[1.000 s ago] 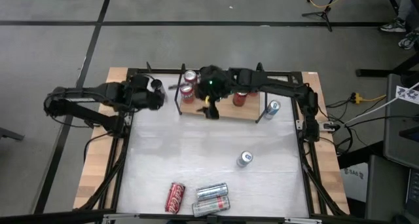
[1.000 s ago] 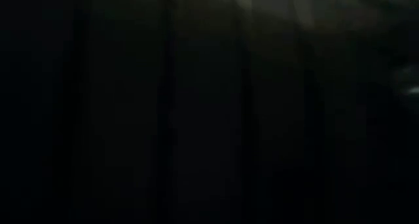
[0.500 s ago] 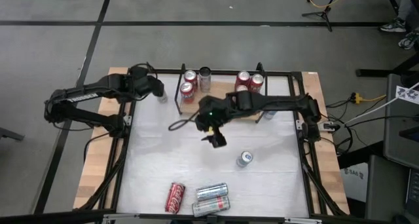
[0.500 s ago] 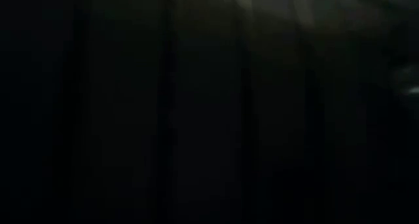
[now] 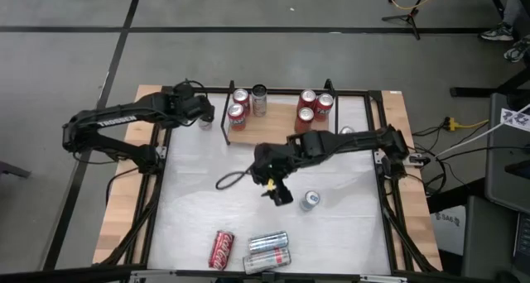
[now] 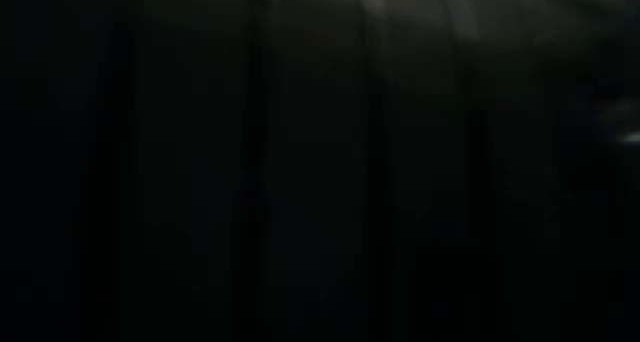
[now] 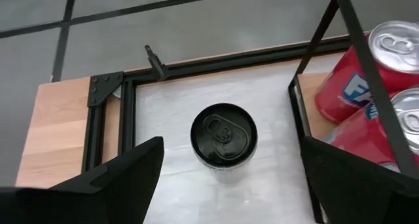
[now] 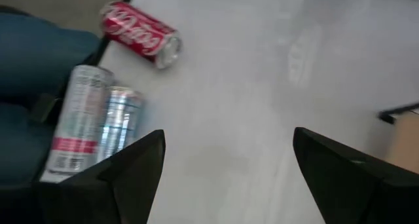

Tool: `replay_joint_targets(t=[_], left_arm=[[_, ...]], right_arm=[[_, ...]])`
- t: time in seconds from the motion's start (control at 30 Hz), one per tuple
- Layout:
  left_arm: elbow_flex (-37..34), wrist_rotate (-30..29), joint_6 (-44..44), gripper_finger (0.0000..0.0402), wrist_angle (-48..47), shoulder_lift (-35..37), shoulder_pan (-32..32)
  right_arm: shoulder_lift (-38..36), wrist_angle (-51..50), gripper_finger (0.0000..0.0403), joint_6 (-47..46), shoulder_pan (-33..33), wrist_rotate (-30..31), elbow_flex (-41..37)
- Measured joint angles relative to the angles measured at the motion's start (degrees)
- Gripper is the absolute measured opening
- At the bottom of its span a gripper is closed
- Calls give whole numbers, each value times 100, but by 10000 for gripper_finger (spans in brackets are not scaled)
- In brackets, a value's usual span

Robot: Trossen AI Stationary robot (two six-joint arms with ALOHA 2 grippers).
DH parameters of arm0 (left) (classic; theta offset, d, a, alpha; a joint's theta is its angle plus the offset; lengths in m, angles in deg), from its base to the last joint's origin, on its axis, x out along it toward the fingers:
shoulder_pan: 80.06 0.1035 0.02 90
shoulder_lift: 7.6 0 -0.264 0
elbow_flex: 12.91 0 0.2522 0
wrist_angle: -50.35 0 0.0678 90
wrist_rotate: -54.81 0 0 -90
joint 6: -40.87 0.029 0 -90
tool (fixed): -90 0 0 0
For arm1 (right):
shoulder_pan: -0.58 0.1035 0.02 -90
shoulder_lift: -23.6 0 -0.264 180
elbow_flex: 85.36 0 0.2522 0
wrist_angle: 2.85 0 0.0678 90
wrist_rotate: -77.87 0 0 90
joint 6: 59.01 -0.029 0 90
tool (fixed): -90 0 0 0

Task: Place canned beverage on shelf
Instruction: Put the top white-pink soda can on the shelf aligned with the white-pink soda can

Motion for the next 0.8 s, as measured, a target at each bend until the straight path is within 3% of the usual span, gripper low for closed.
replay_joint_targets(t=[0.3,0.8], left_arm=[[-4,65,45,353,-11,-295,343],[-4,443,142,353,83,-716,892]], right_arm=[[0,-7,326,-8,464,-5,0],[0,-300,326,-6,500,110,0]])
